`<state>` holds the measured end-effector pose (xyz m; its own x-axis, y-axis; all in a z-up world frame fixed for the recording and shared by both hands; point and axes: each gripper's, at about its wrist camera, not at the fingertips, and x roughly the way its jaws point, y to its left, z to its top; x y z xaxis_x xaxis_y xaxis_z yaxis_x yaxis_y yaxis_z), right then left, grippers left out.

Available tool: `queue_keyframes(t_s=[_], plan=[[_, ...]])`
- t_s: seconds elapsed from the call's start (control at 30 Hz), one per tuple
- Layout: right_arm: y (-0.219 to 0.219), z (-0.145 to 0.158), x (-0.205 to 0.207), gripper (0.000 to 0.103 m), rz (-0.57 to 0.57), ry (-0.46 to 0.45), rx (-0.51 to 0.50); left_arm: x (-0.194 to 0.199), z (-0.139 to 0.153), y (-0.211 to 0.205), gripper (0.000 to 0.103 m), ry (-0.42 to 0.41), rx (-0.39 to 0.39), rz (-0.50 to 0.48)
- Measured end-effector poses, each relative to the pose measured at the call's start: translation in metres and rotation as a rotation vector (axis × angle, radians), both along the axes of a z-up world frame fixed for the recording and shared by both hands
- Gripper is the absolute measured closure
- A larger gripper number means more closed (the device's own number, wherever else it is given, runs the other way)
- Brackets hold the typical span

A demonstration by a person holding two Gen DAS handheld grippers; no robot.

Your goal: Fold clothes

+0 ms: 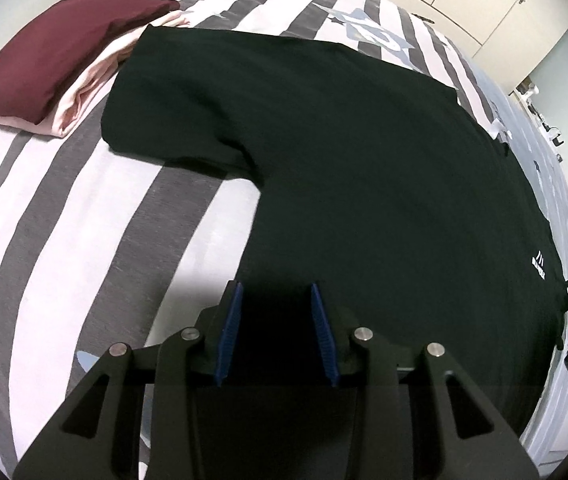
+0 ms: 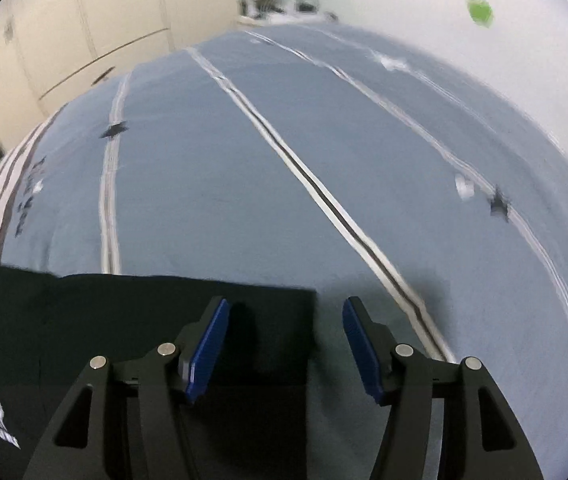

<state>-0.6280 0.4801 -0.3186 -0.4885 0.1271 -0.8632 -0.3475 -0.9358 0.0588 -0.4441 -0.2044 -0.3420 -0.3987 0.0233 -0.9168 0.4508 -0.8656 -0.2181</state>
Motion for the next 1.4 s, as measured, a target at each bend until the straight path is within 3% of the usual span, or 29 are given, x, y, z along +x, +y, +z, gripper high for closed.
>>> queue_keyframes(t_s=[0.07, 0.23, 0.3, 0.37, 0.43, 0.6, 0.73, 0.93, 1.03, 1.23, 1.4], plan=[[0.007, -0.010, 0.002, 0.047, -0.004, -0.011, -0.047, 0.001, 0.002, 0.001, 0.071, 0.004, -0.003, -0.007], [-0.006, -0.014, -0.004, 0.044, 0.080, -0.008, 0.007, 0.009, 0.001, -0.005, 0.071, 0.018, 0.004, 0.000], [-0.013, -0.014, -0.010, 0.056, 0.108, -0.014, 0.010, 0.013, -0.001, -0.008, 0.071, 0.024, 0.009, 0.007], [-0.022, -0.012, -0.013, 0.080, 0.139, -0.019, 0.008, 0.018, -0.004, -0.011, 0.071, 0.028, 0.019, 0.018], [-0.029, -0.008, -0.013, 0.093, 0.153, -0.023, 0.022, 0.027, -0.009, -0.015, 0.071, 0.025, 0.044, 0.041], [-0.048, 0.014, -0.010, 0.096, 0.167, -0.011, 0.043, 0.037, -0.002, -0.030, 0.071, 0.053, 0.050, 0.043], [-0.083, 0.055, -0.004, 0.096, 0.195, 0.049, 0.028, 0.042, 0.005, -0.053, 0.071, 0.090, 0.069, 0.059], [-0.201, 0.122, 0.011, 0.096, 0.351, 0.163, 0.047, 0.042, 0.023, -0.100, 0.071, 0.154, 0.035, 0.036], [-0.285, 0.145, 0.023, 0.096, 0.411, 0.206, 0.023, 0.059, 0.040, -0.138, 0.071, 0.189, 0.029, 0.032], [-0.442, 0.151, 0.035, 0.096, 0.491, 0.204, -0.086, 0.092, 0.067, -0.198, 0.071, 0.221, -0.042, 0.005], [-0.564, 0.151, 0.044, 0.096, 0.545, 0.183, -0.190, 0.127, 0.079, -0.261, 0.071, 0.228, -0.081, 0.042]])
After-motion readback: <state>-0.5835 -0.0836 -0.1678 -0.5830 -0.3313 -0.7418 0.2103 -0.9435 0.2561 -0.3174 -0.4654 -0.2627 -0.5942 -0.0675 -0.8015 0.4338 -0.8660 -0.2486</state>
